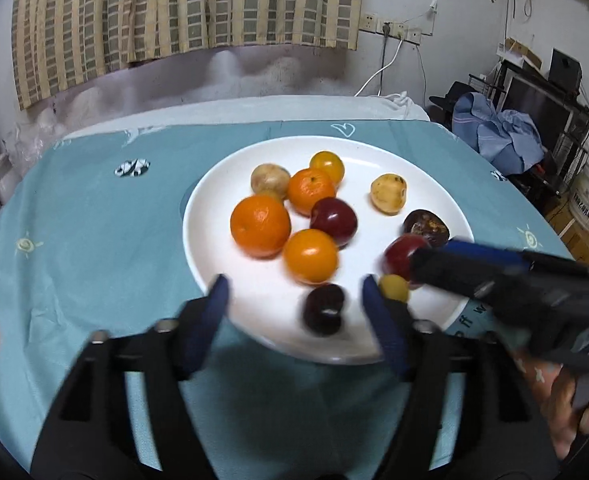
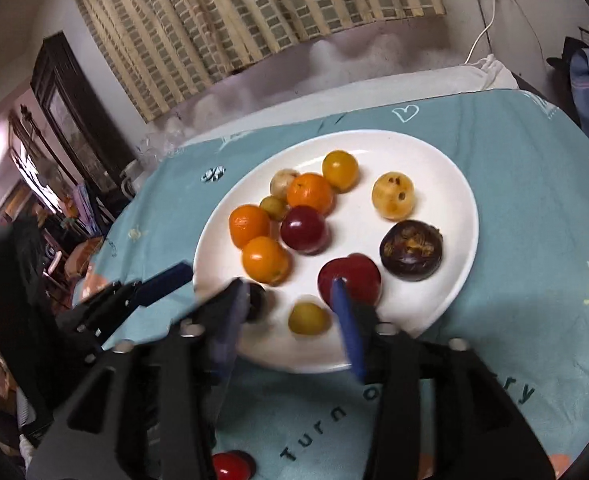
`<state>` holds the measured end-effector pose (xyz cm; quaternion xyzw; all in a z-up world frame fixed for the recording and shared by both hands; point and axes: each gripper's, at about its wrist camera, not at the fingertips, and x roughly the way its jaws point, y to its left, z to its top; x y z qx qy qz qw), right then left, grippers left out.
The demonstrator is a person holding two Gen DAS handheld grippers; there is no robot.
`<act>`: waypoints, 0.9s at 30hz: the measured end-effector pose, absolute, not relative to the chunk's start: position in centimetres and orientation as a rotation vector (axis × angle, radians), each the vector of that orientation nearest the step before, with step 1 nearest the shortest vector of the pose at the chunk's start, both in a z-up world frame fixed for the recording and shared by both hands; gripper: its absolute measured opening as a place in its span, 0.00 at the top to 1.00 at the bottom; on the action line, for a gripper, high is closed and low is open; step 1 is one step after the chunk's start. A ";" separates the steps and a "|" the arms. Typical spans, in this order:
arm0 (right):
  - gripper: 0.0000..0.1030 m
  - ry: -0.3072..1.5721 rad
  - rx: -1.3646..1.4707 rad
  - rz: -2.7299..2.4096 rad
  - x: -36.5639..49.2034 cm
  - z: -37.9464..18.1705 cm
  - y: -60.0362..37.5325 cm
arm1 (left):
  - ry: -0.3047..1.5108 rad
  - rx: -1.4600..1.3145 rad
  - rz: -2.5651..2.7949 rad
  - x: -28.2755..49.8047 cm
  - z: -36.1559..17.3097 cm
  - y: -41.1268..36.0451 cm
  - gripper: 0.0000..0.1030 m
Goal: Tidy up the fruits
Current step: 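Carry the plum and yellow fruit over the plate and open both tools, then grasp another dark plum with the left tool while the right tool grasps a red fruit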
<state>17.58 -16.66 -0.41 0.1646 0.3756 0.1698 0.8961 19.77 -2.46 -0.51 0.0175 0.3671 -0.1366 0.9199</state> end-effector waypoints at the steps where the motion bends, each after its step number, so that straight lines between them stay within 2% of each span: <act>1: 0.41 0.765 0.348 0.348 17.3 -0.1 -17.0 | 0.753 0.021 -0.275 19.7 -0.4 -2.0 0.19; 2: 0.41 0.761 0.354 0.351 17.1 0.2 -17.1 | 0.752 0.011 -0.267 19.6 -0.3 -1.6 0.13; 4: 0.39 0.751 0.379 0.357 16.0 0.8 -17.5 | 0.735 -0.003 -0.241 18.7 0.0 -0.8 0.09; 7: 0.19 0.731 0.388 0.355 13.6 1.2 -18.0 | 0.723 0.015 -0.198 16.4 -0.1 0.2 0.04; 8: 0.08 0.720 0.385 0.347 12.6 1.2 -18.2 | 0.723 0.021 -0.192 15.7 -0.2 0.4 0.03; 9: 0.05 0.705 0.384 0.333 11.3 1.1 -18.5 | 0.729 0.038 -0.194 14.3 -0.7 0.6 0.03; 17: 0.05 0.750 0.578 0.354 7.0 -1.3 -21.2 | 0.716 0.154 -0.195 7.7 -1.8 0.5 0.02; 27: 0.05 0.776 0.609 0.342 7.3 -1.5 -21.6 | 0.805 0.100 -0.205 9.3 -3.3 2.0 0.02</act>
